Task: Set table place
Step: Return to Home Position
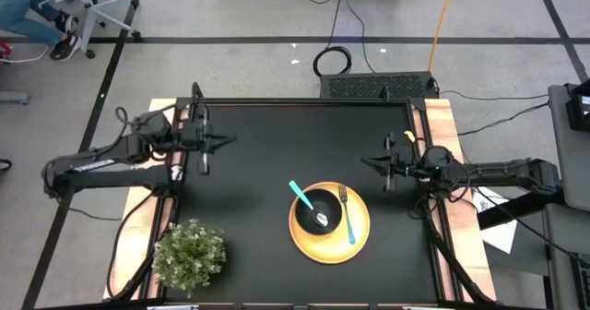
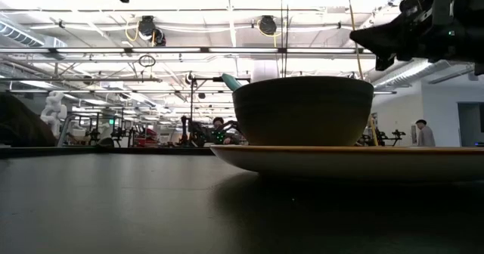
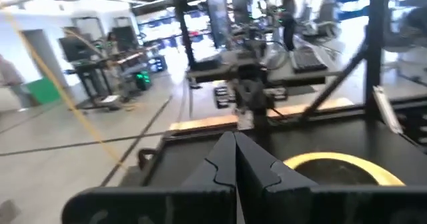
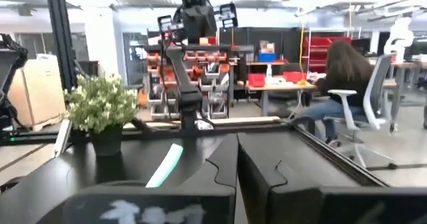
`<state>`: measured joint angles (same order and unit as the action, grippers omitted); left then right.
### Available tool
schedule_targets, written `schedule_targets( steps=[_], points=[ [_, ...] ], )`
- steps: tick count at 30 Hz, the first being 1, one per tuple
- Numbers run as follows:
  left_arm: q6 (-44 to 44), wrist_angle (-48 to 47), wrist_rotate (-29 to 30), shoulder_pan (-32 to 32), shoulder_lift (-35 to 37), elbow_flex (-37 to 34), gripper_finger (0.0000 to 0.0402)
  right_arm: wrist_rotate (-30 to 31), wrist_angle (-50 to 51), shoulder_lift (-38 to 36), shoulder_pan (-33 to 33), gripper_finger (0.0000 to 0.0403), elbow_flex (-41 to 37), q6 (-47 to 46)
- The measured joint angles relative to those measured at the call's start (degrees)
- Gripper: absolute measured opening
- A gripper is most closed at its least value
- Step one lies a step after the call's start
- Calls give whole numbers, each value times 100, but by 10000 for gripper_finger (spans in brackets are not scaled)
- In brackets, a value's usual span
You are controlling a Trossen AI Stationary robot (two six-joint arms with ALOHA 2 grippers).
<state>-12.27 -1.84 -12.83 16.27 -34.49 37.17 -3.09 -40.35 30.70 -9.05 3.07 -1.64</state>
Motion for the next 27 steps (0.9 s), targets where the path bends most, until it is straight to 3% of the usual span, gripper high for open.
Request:
schedule_targets(
  steps=[6,11,17,24,27],
  points=[
    [404,-132,-338,562,79,417,0,-2,833,2,-360,0,524,60],
    [70,-919,-515,692,523,626,0,-24,1081,-55,-482,0,582,62],
    [-10,-1050,-1122,680,1185,314,0,-198,1122,-346,-481,0,391,-31],
    [84,-1039,-1501,680,1526,-115,0,-586,1147,-578,-473,0,354,-159],
    [364,-827,-1399,680,1619,-449,0,-614,1152,-686,-473,0,354,-175]
  ],
)
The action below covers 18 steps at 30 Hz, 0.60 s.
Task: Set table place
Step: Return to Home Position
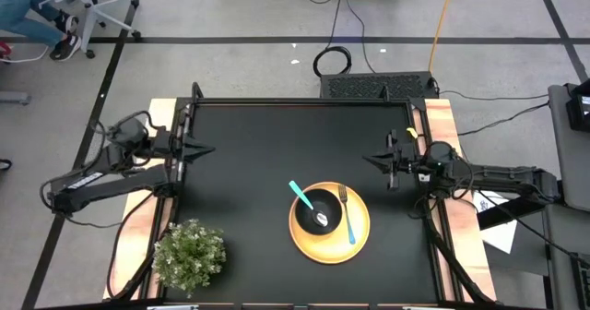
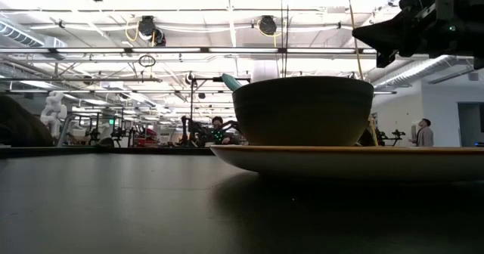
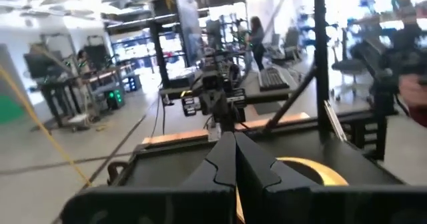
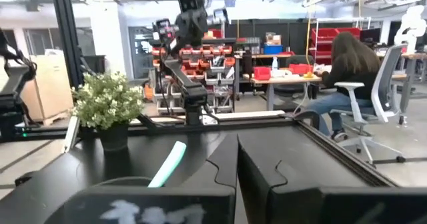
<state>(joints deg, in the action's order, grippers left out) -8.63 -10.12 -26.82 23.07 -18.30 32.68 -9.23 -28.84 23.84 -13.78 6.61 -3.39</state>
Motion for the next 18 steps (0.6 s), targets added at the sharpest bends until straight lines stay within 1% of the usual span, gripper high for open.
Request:
schedule_targets(
  steps=[4,9,11,14,18],
  points=[
    [509,839,99,-23,48,-557,0,-2,48,-97,0,0,0,-43],
    [537,2025,183,-246,42,-1407,0,-2,142,-112,0,0,0,-45],
    [487,2118,329,-335,46,-1574,0,-2,130,-114,0,0,1,-43],
    [488,1880,629,-424,23,-1627,0,-2,129,-114,0,0,2,-44],
    [482,1703,642,-615,-54,-1627,0,-2,129,-114,0,0,2,-45]
  ],
)
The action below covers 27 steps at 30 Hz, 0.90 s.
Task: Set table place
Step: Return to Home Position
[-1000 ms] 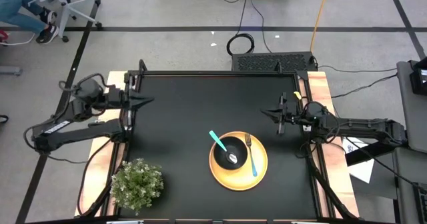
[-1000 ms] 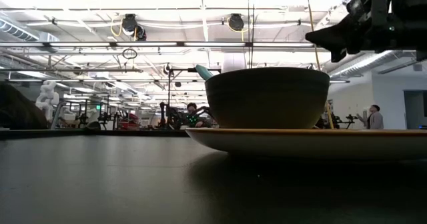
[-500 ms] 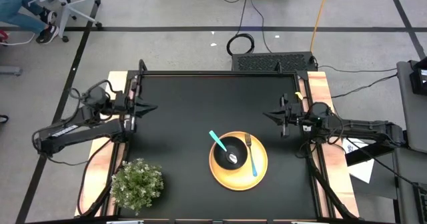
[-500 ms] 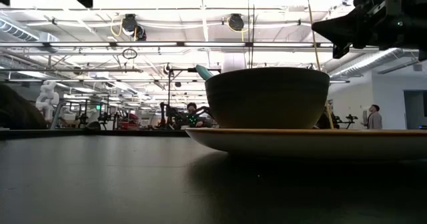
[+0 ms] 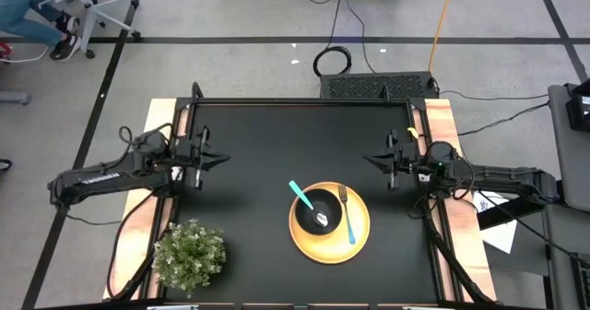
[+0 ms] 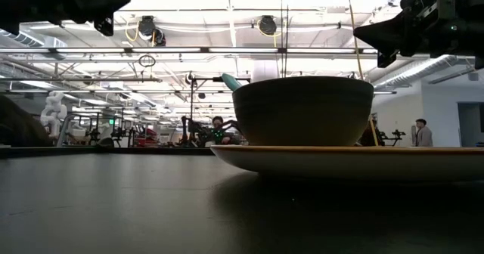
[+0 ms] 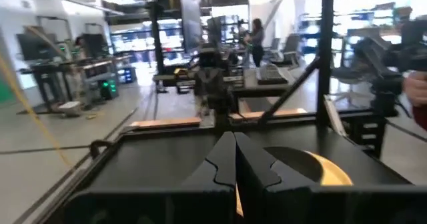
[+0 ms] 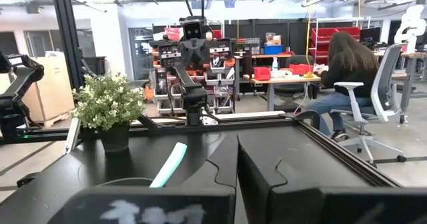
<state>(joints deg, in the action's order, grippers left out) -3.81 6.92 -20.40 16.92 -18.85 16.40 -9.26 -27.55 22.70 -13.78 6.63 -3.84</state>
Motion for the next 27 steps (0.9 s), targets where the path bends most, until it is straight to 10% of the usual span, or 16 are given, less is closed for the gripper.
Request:
schedule_targets(
  steps=[27],
  points=[
    [-853,993,609,-955,-58,-1022,0,4,-415,-70,2,0,-366,-240]
  ],
)
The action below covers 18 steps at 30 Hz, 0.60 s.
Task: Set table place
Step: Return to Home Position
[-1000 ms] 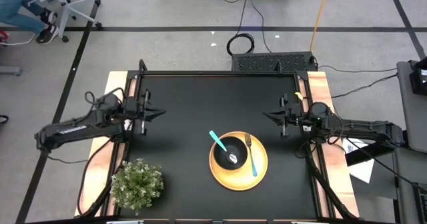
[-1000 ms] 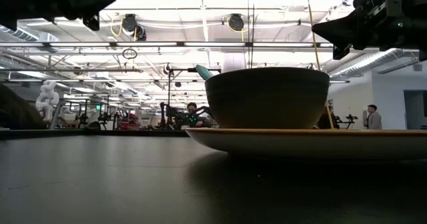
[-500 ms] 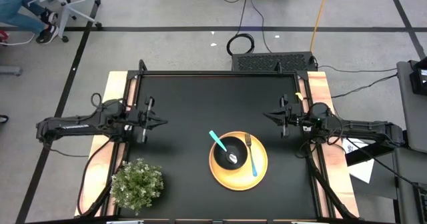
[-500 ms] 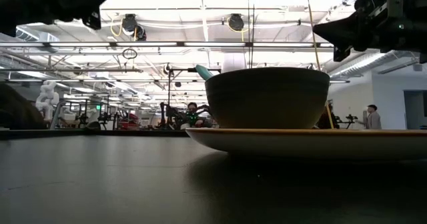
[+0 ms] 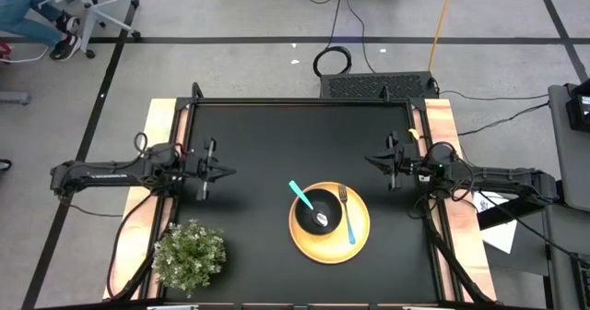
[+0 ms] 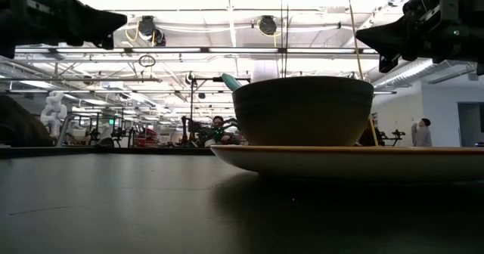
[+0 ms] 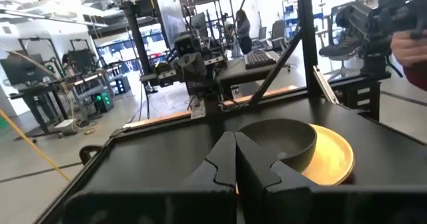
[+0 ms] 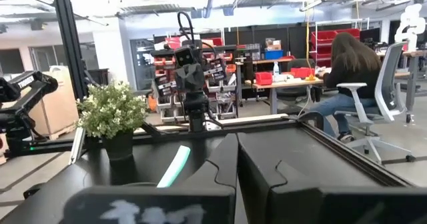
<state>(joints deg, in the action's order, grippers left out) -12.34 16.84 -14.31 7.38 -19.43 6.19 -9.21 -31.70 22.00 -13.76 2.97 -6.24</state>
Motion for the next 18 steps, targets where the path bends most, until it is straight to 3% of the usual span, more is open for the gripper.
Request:
schedule_targets(
  steps=[13,18],
  points=[
    [-96,-28,230,4,-1,-399,0,-4,33,-4,0,0,-14,48],
    [-91,540,-181,1,0,-563,0,-7,33,-4,0,0,-18,70]
  ],
)
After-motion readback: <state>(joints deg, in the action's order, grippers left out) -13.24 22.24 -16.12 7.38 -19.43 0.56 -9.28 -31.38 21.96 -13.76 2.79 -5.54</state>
